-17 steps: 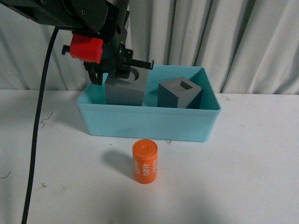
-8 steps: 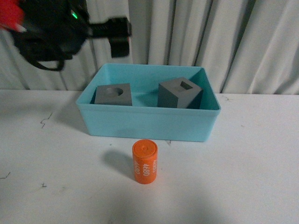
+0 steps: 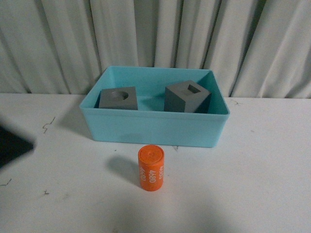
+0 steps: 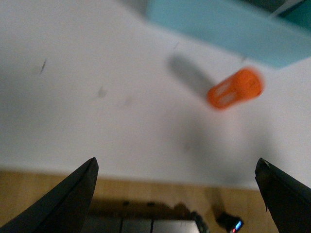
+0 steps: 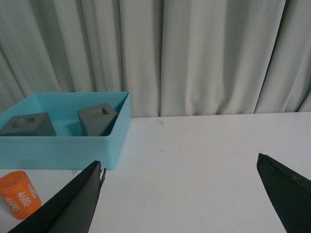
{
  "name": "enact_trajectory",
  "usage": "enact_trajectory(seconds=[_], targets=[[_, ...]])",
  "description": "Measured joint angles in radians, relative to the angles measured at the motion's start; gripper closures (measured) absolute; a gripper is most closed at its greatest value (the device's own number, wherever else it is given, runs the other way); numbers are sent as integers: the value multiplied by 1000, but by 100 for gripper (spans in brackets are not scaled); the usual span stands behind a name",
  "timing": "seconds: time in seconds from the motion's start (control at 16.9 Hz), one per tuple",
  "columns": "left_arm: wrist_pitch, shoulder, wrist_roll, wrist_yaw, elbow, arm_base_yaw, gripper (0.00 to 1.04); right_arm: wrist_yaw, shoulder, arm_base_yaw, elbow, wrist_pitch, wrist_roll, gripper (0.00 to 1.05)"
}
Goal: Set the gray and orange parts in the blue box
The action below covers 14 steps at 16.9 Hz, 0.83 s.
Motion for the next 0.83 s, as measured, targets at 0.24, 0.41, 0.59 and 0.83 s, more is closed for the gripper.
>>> enact_trajectory(seconds=[0.24, 0.41, 0.59, 0.83], targets=[[-207, -379, -237, -190, -156, -199, 7, 0, 0, 0, 0, 0, 0, 6], [-120, -296, -289, -289, -94, -256, 7, 0, 0, 0, 0, 0, 0, 6], [541, -530, 180, -461, -384, -214, 39, 2, 0, 0, 0, 0, 0, 6], [421, -741, 484, -278, -432, -27, 86, 0, 0, 0, 0, 0, 0, 6]])
